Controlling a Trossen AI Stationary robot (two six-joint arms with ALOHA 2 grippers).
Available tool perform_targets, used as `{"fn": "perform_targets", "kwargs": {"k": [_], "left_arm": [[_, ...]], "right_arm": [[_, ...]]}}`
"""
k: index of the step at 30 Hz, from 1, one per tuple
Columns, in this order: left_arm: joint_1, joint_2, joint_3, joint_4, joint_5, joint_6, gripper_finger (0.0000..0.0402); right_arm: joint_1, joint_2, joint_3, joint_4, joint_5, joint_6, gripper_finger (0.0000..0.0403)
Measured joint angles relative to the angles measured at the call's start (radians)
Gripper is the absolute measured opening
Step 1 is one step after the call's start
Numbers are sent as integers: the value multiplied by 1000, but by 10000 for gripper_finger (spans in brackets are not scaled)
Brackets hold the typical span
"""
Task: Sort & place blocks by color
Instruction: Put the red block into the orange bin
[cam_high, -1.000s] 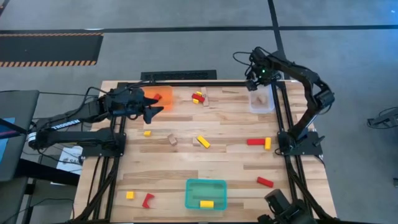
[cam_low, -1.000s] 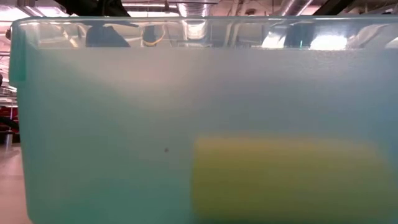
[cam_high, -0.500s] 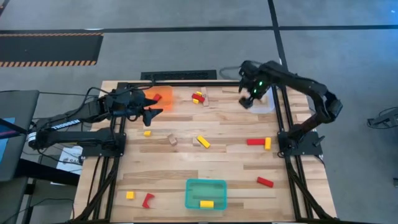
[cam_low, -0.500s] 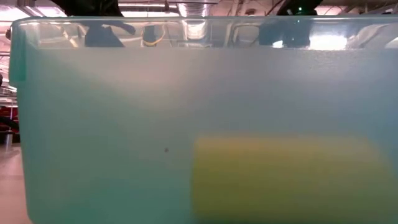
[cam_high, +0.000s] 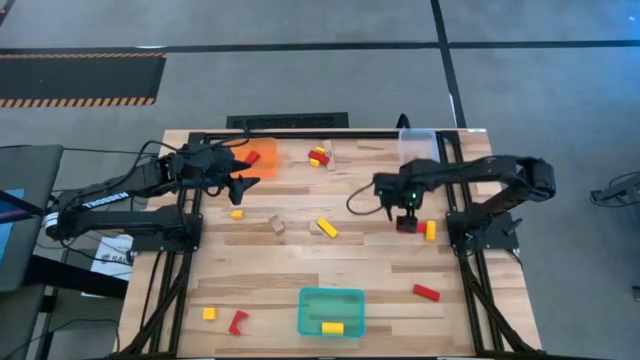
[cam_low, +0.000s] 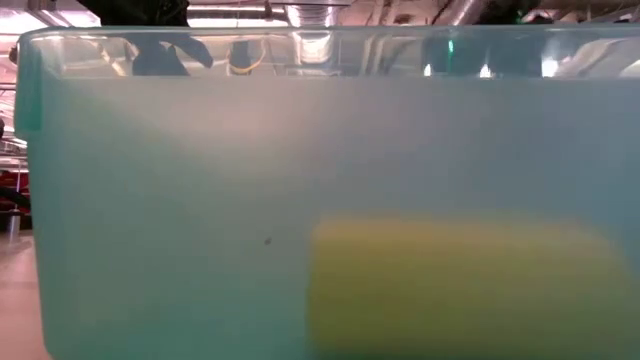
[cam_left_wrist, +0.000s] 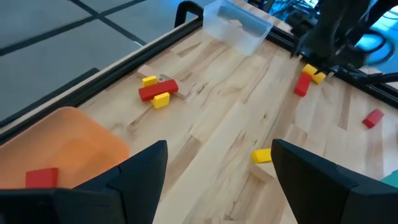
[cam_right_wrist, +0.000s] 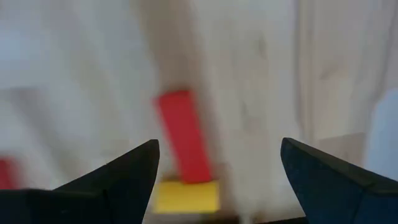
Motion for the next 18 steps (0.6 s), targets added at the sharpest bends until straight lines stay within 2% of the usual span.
{"fn": "perform_targets", "kwargs": {"k": [9, 18], "left_arm": [[0, 0, 0, 16, -4, -18, 274], [0, 0, 0, 16, -4, -41, 274]], "right_arm": [[46, 0, -173, 143, 7, -19, 356], [92, 17, -187, 176, -25, -42, 338]]}}
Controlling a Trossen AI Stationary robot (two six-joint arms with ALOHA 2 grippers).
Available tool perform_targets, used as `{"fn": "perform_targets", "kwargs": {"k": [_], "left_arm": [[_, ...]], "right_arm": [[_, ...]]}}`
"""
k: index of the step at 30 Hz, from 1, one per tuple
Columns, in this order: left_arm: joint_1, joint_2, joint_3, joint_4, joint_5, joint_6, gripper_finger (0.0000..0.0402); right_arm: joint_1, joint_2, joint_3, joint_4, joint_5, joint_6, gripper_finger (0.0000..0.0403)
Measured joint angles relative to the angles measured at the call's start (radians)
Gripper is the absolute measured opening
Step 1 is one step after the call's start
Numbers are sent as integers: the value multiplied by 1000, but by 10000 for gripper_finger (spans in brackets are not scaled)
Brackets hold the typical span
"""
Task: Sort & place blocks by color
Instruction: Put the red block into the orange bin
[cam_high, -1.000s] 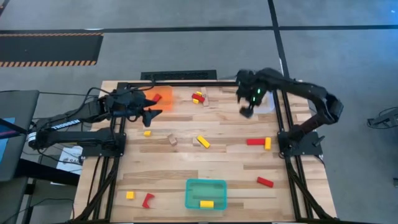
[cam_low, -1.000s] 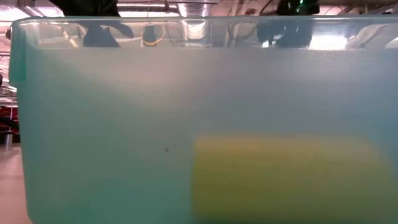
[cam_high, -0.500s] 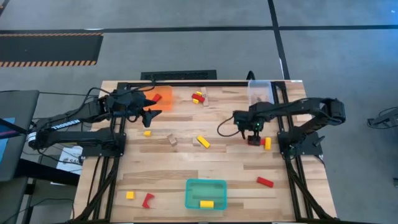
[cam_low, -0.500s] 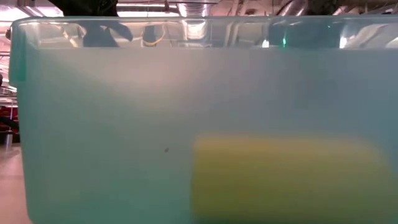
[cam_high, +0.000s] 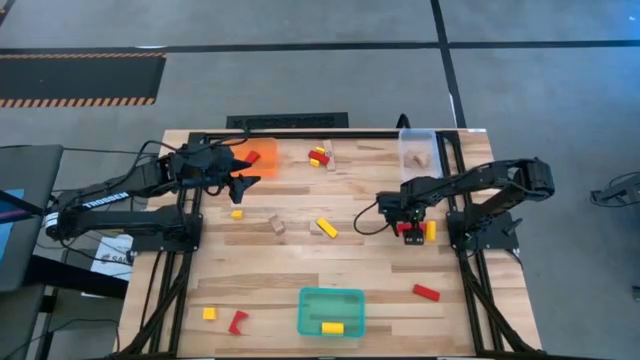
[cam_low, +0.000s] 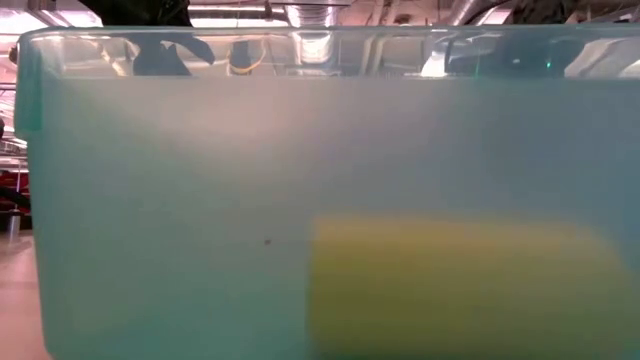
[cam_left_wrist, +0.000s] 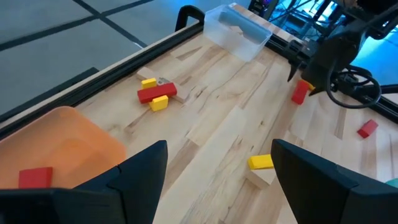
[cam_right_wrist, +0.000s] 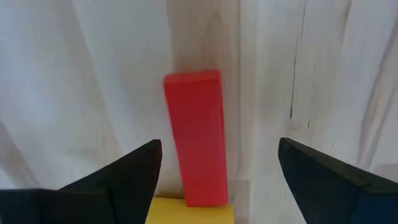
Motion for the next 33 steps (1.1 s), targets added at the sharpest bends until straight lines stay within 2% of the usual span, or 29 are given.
{"fn": "perform_targets", "kwargs": {"k": [13, 16, 21, 22, 26, 31, 33], "left_arm": [[0, 0, 0, 0, -3, -1, 274], [0, 0, 1, -1, -3, -5, 274], [0, 0, 1, -11, 8, -29, 274], [0, -1, 1, -21, 15, -33, 274], [-1, -34, 2, -84, 12, -72, 274], [-2, -87, 1, -201, -79, -184, 274], [-2, -103, 1, -229, -108, -213, 274]], "right_arm": [[2, 202, 24, 16, -7, -13, 276], [7, 204, 39, 31, -11, -13, 232], [6, 177, 107, 74, -17, -9, 109], [2, 170, 133, 96, -15, -13, 100], [-7, 119, 252, 46, -14, -7, 100], [-40, 114, 471, 166, 36, -12, 100], [-67, 144, 552, 264, 35, -17, 100]]}}
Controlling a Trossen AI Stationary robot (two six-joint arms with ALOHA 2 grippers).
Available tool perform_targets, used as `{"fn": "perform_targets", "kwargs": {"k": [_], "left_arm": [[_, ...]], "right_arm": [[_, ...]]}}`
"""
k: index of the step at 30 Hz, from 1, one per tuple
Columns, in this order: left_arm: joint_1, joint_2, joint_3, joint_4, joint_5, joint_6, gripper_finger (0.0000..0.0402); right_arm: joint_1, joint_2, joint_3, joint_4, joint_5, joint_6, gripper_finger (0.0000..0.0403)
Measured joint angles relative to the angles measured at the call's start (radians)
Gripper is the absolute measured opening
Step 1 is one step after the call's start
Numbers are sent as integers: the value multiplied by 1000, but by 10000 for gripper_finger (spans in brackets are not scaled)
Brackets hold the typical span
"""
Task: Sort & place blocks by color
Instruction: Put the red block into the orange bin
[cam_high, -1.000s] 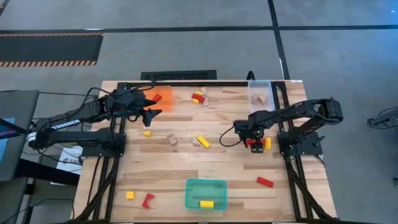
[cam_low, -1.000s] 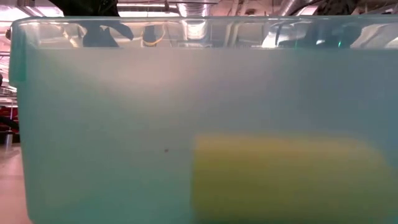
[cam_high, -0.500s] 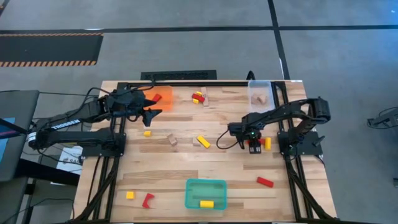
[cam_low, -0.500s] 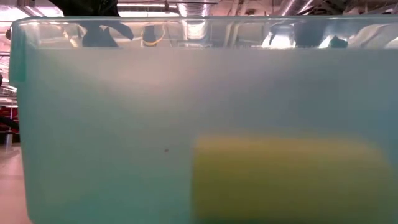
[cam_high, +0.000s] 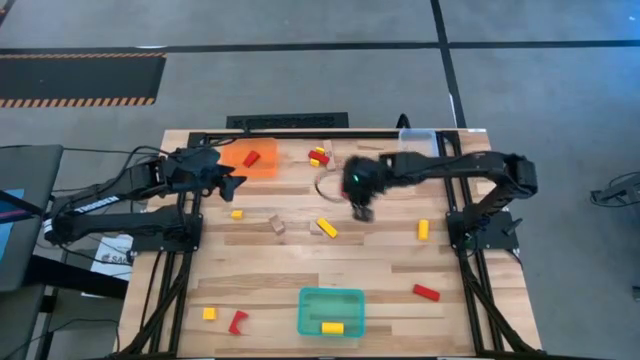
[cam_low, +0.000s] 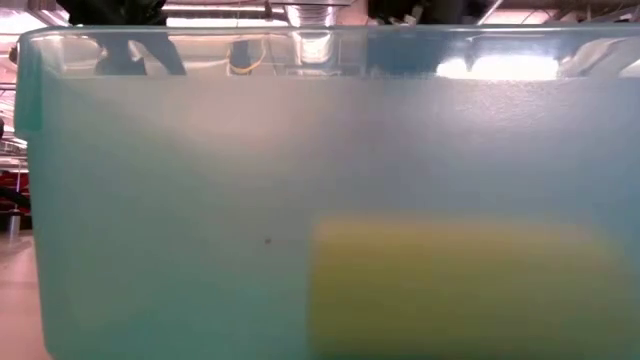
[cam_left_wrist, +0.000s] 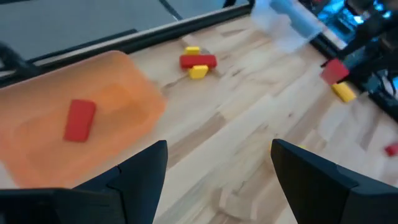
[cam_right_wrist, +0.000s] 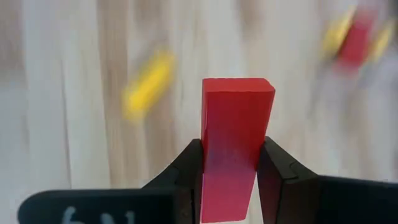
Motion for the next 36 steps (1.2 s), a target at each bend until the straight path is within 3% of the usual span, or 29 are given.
{"fn": "perform_targets", "kwargs": {"k": [5, 11, 22, 26, 32, 36], "left_arm": [[0, -10, 0, -23, -15, -27, 274], [-1, -7, 0, -19, -1, -25, 274], [-1, -6, 0, -19, -35, -18, 274], [-1, -6, -1, -19, -40, -14, 274], [-1, -6, -1, -16, -54, -14, 274], [-1, -6, -1, -16, -56, -14, 274]], "right_arm": [[-81, 153, 210, 246, -107, 5, 100], [-151, 447, 508, 356, -254, 124, 100], [-209, 883, 1053, 366, -280, 265, 100], [-225, 913, 1030, 428, -285, 345, 100], [-229, 939, 1032, 454, -285, 342, 103], [-228, 941, 1033, 488, -276, 341, 183]]}}
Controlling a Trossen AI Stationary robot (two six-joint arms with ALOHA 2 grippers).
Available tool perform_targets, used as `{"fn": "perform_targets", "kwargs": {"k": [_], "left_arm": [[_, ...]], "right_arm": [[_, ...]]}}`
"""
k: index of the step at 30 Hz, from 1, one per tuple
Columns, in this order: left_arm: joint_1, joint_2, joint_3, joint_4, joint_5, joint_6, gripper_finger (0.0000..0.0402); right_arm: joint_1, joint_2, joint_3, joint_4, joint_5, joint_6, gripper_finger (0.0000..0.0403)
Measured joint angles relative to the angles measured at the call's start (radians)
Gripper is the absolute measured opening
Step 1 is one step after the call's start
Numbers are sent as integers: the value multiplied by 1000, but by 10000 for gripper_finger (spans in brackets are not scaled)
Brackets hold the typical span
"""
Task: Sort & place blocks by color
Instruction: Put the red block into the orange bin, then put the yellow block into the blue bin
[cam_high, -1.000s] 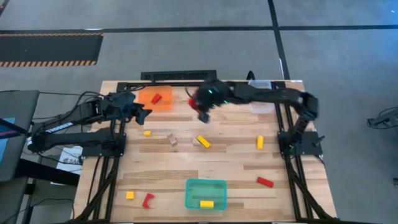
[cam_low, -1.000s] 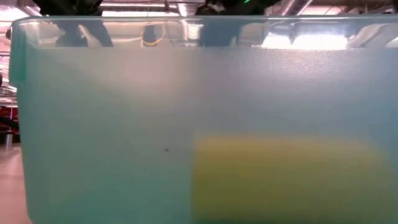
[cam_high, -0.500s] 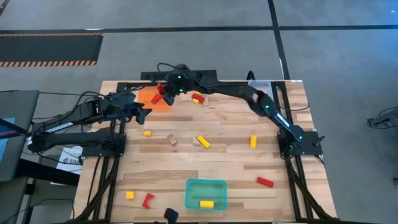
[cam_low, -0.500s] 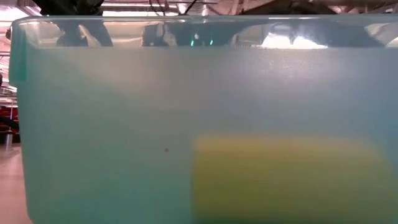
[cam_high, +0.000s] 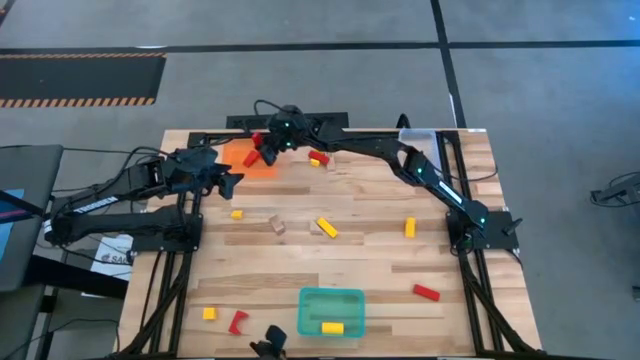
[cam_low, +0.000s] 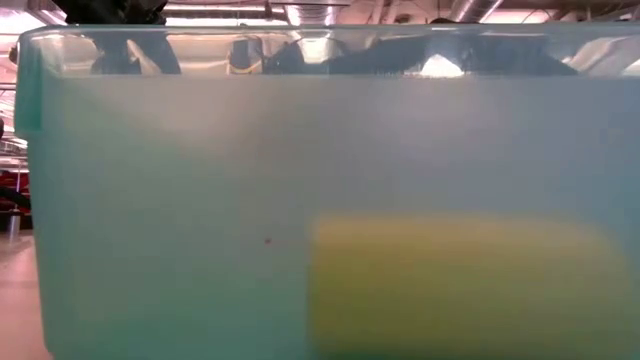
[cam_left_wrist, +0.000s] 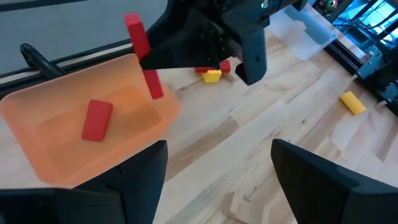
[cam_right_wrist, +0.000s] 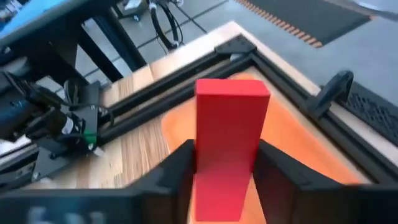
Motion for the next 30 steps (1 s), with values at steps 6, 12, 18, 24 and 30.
{"fn": "perform_targets", "kwargs": {"k": [6, 12, 18, 24, 30], "left_arm": [[0, 0, 0, 0, 0, 4, 274], [0, 0, 0, -1, -5, 4, 274], [0, 0, 0, -6, -4, 4, 274], [-1, 7, 0, -40, 9, 20, 274], [-11, 44, 0, -45, 81, 47, 274]], "right_arm": [[-4, 0, 0, 6, 21, 0, 305], [-8, 0, 0, 3, -4, 7, 350], [-6, -36, 13, -86, -160, 21, 356], [-1, -177, 13, -410, -216, -110, 349], [27, -338, 13, -766, -192, -261, 342]]}}
